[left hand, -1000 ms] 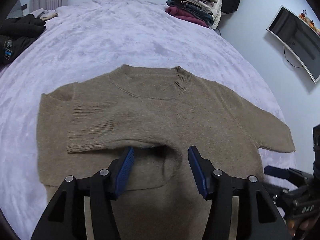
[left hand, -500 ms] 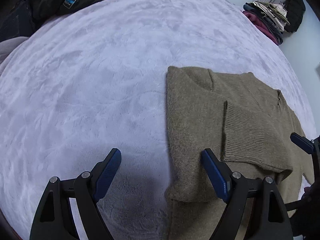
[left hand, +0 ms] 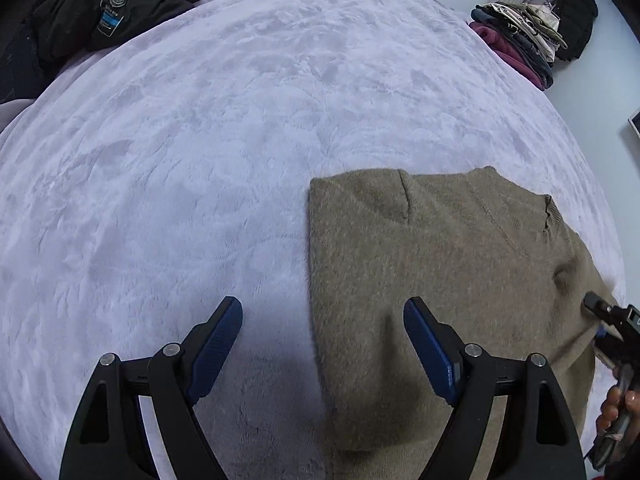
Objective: Fold small clothes
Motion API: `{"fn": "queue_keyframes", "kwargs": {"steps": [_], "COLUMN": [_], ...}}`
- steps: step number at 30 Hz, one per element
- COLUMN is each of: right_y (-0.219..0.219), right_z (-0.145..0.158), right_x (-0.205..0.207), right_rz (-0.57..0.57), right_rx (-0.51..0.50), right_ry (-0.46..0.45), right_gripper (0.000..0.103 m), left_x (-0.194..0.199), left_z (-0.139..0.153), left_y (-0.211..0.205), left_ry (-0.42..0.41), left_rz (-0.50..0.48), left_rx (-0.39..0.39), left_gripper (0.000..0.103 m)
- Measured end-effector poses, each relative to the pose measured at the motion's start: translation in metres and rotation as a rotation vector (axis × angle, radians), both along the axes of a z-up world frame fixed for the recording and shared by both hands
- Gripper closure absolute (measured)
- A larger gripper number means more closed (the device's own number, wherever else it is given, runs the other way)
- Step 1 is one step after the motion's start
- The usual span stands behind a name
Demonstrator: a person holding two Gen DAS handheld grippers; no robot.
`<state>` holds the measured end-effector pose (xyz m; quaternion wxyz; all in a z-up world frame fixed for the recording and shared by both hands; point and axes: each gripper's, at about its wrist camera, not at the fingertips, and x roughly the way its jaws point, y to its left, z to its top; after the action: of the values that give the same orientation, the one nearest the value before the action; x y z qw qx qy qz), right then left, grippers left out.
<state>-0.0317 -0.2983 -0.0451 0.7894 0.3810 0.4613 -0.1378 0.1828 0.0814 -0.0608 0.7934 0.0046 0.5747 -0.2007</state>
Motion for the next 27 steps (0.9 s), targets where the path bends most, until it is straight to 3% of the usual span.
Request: {"fn": "queue_keyframes", "kwargs": {"steps": [1,3,7,11,15,17,18,19,21,23,24,27], "right_y": [-0.013,-0.027,-0.022,-0.02,-0.034,-0.041,-0.043,-0.043,-0.042,-0.036,-0.028,0.008], "right_z": [-0.011,-0.019,0.001,0.015,-0.013,-0.029,-0.029,-0.025,-0.013,0.005,0.02,0.048], "right_x": [-0.013,-0.036,-0.054,-0.058,-0.047,-0.044,-0.042,-0.04,-0.04,-0.044,-0.044,-0.018], "right_rz": [-0.056,-0.108,-0.113,-0.095,-0.177,-0.235,-0.239,-0.23,-0.212,-0.206,-0.171,0.084], "right_rx": [0.068,0.156,0.076,0.089,0.207,0.277,0.26,0.202,0.068,-0.06,-0.134,-0.145], "right_ry": [0.022,-0.026,0.024,-0.021,0.021,0.003,0.006,0.043,0.142,0.214,0.207,0.037], "right_gripper": [0.033,0.034,0.034,0.034,0.034,0.046,0.069,0.076,0.076,0.071,0.067,0.038], "left_x": [0.005,0.012,0.01,0.007,0.018,0.017,0.015,0.012,0.004,-0.004,-0.009,-0.021], "left_z": [-0.002,-0.005,0.002,0.004,0.005,0.004,0.003,0.003,0.002,0.002,0.002,-0.004], "left_y": [-0.004,-0.01,-0.018,-0.022,-0.023,-0.023,-0.021,-0.019,-0.011,-0.003,0.002,0.01], "left_ry": [0.001,0.003,-0.029,-0.052,-0.032,-0.029,-0.03,-0.033,-0.04,-0.041,-0.042,-0.027], "left_rz": [-0.004,-0.004,-0.016,-0.04,-0.018,0.001,0.005,0.006,0.007,0.006,0.003,-0.01], "left_rx": [0.004,0.036,0.062,0.1,0.065,0.068,0.079,0.088,0.109,0.121,0.121,0.124], "left_gripper": [0.019,0.019,0.019,0.019,0.019,0.019,0.019,0.019,0.019,0.019,0.019,0.019]}}
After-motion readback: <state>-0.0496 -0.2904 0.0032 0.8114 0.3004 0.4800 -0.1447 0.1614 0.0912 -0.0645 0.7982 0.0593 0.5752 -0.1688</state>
